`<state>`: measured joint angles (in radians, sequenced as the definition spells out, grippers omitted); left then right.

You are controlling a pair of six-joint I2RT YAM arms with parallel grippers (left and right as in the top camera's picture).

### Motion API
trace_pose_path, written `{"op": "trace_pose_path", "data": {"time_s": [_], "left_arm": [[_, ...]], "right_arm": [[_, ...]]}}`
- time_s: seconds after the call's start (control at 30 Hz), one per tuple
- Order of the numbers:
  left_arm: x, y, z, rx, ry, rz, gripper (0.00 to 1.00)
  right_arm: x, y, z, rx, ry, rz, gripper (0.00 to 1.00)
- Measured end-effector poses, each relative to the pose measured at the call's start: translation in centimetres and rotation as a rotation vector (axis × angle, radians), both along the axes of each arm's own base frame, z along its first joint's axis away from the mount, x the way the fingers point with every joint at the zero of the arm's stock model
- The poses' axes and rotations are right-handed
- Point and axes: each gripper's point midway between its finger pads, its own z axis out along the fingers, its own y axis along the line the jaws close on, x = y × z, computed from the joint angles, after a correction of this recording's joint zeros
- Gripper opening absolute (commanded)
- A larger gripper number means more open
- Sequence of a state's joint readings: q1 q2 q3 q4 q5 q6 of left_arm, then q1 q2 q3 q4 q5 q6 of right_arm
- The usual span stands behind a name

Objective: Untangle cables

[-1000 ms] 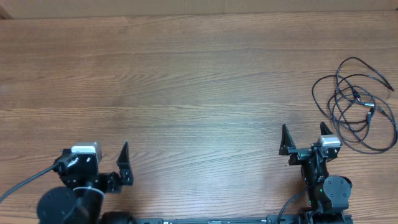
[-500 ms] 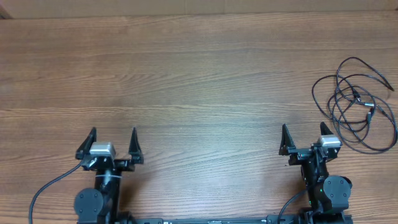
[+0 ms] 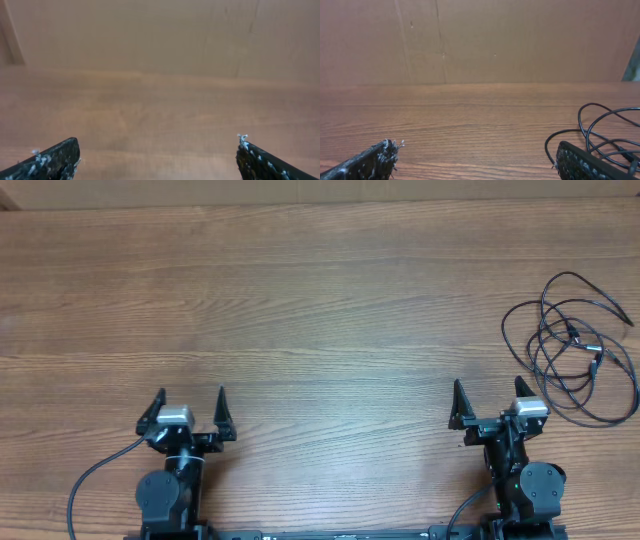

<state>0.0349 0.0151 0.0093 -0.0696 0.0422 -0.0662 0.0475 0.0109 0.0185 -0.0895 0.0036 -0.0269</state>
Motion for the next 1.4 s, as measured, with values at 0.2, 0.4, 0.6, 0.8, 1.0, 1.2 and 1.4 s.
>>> {"op": "trace_pose_path", "data": {"time_s": [0.2,0.4,0.6,0.8,1.0,1.2,1.4], "left_arm": [[-0.01,-0.25,-0.06,0.016,0.002,-0.015,1.00],[-0.01,-0.25,-0.06,0.016,0.002,-0.016,1.00],[-0.01,-0.25,-0.06,0.016,0.002,-0.015,1.00],[-0.01,-0.25,-0.06,0.016,0.002,-0.016,1.00],[-0.01,-0.24,-0.06,0.016,0.002,-0.015,1.00],[-0.01,-0.24,-0.06,0.016,0.002,-0.015,1.00],[-0.01,-0.25,-0.06,0.016,0.002,-0.016,0.99]], "right_arm": [[0.00,0.00,-0.01,0.000,0.000,0.000,1.00],[0.00,0.00,0.00,0.000,0.000,0.000,1.00],[0.00,0.00,0.00,0.000,0.000,0.000,1.00],[0.00,-0.01,-0.01,0.000,0.000,0.000,1.00],[0.00,0.00,-0.01,0.000,0.000,0.000,1.00],[0.00,-0.01,-0.01,0.000,0.000,0.000,1.00],[0.00,-0.02,-0.01,0.000,0.000,-0.001,1.00]]}}
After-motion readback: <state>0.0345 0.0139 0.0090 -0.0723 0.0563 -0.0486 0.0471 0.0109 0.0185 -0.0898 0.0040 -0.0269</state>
